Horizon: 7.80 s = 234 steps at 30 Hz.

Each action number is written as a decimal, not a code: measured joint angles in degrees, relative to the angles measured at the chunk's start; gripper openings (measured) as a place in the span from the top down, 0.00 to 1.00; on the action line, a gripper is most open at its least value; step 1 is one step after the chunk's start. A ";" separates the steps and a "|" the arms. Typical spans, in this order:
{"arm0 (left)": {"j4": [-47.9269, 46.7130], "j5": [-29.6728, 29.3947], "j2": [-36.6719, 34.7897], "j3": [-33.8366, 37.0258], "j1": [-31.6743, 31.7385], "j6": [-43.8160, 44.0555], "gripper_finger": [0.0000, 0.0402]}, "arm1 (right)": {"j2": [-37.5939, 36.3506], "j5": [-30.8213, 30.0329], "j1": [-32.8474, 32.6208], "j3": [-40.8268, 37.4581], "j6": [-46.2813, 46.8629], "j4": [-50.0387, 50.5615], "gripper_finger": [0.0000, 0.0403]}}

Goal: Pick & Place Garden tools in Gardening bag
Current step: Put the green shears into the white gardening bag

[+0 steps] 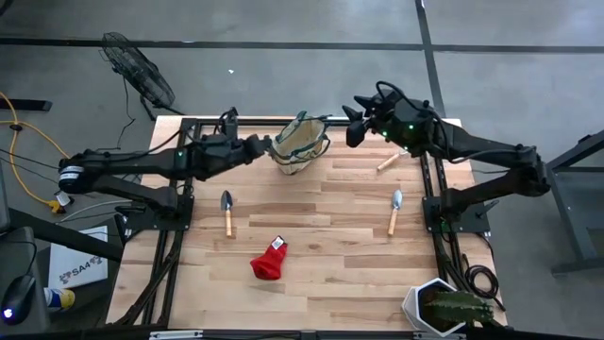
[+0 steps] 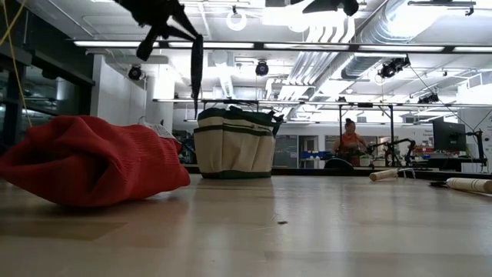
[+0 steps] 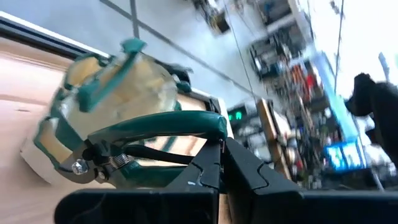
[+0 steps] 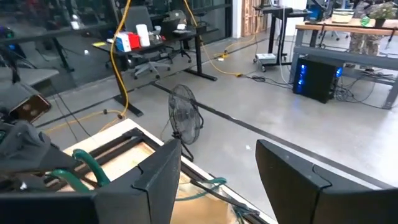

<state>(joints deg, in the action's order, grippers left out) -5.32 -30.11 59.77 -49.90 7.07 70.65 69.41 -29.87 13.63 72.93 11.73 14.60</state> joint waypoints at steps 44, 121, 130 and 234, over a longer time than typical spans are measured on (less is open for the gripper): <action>12.46 -6.45 6.51 2.44 0.02 -2.46 1.00 | 0.04 1.73 2.66 0.00 -0.87 2.93 0.50; 39.64 -18.73 9.88 13.67 -7.47 -9.94 1.00 | 0.07 1.70 2.66 0.00 0.48 4.93 0.50; 42.62 -19.08 10.67 13.63 -7.47 -10.12 1.00 | 0.13 1.70 2.65 0.00 0.48 4.93 0.50; 45.33 -22.37 23.70 10.15 -5.05 -8.67 1.00 | 0.15 1.70 2.65 0.00 0.46 6.66 0.50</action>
<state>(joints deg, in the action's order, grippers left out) 40.02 -52.49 83.47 -39.75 2.02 61.98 69.56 -28.16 16.28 72.93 12.19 21.26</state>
